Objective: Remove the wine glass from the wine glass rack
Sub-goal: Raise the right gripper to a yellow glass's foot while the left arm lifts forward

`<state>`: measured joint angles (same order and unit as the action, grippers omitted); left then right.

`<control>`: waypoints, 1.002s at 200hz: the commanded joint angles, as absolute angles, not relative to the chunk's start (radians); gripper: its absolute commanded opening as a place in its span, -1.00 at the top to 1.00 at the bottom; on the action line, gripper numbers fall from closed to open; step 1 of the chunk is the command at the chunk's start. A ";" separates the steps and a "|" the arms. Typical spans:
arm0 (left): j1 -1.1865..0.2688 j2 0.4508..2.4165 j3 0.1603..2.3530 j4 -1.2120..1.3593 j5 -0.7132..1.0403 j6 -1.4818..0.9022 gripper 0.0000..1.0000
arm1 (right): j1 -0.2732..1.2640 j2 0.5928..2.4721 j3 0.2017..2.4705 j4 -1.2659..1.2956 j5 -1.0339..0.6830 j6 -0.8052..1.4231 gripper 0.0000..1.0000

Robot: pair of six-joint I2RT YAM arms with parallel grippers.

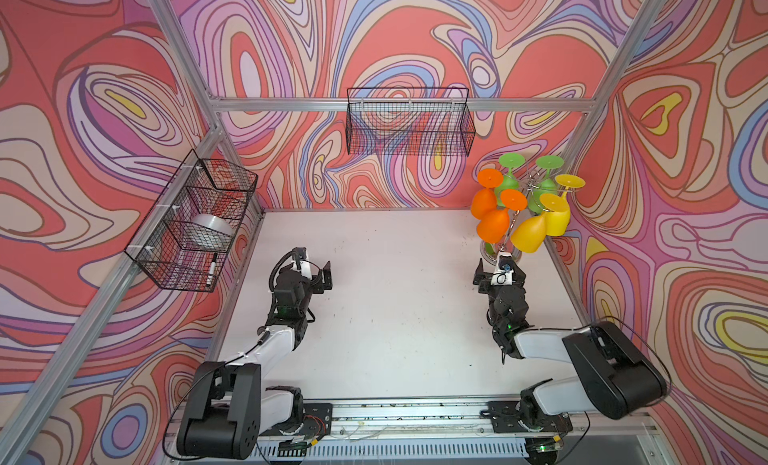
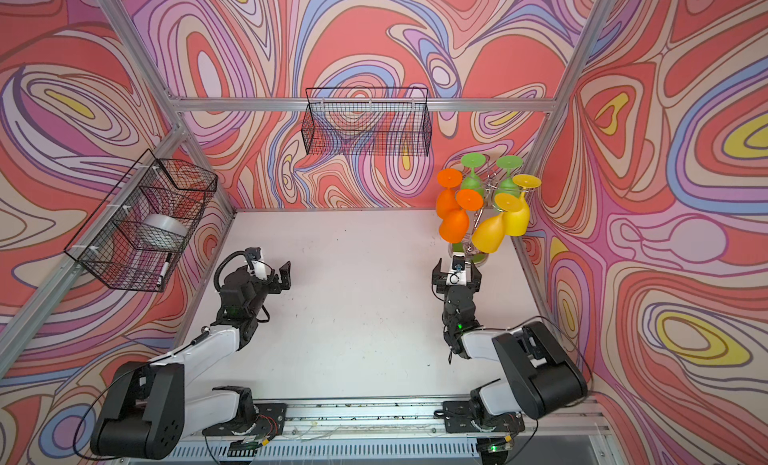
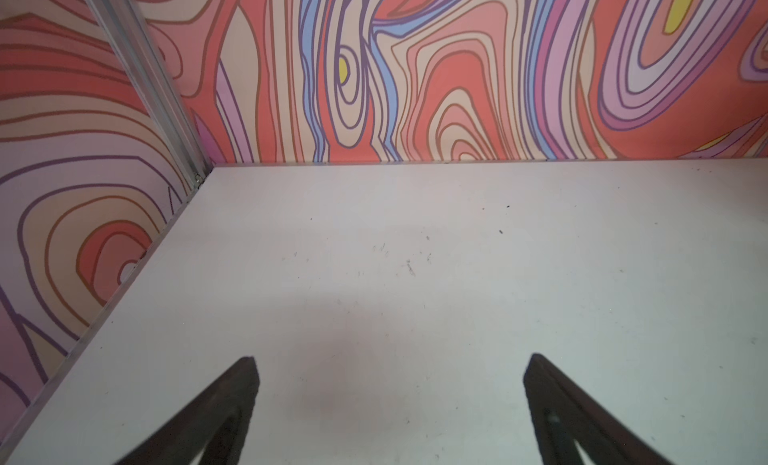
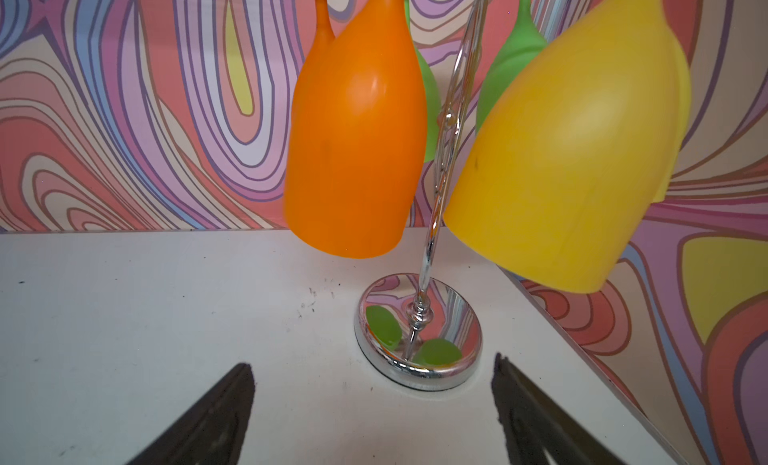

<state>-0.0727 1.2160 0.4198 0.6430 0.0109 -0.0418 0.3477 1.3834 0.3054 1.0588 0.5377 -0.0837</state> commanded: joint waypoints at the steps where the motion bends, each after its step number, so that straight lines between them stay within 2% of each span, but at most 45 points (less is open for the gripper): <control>1: -0.125 1.174 0.465 0.578 0.026 -0.065 -1.00 | 0.422 1.290 0.358 0.870 0.615 -0.046 -0.87; 54: -0.264 1.088 0.504 0.526 0.092 0.009 -1.00 | 0.735 1.215 0.552 0.523 0.700 -0.044 -0.86; 75: -0.303 1.080 0.569 0.461 0.127 0.010 -1.00 | 0.794 1.218 0.692 0.342 0.701 -0.006 -0.86; 132: -0.342 1.074 0.648 0.384 0.249 -0.064 -0.95 | 0.790 1.266 1.158 -0.159 0.660 0.159 -0.89; 173: -0.417 1.040 0.680 0.313 0.284 -0.013 -0.94 | 0.580 1.303 1.445 -0.480 0.432 0.387 -0.88; 200: -0.475 1.013 0.683 0.283 0.264 0.017 -1.00 | 0.511 1.313 1.607 -0.585 0.397 0.417 -0.88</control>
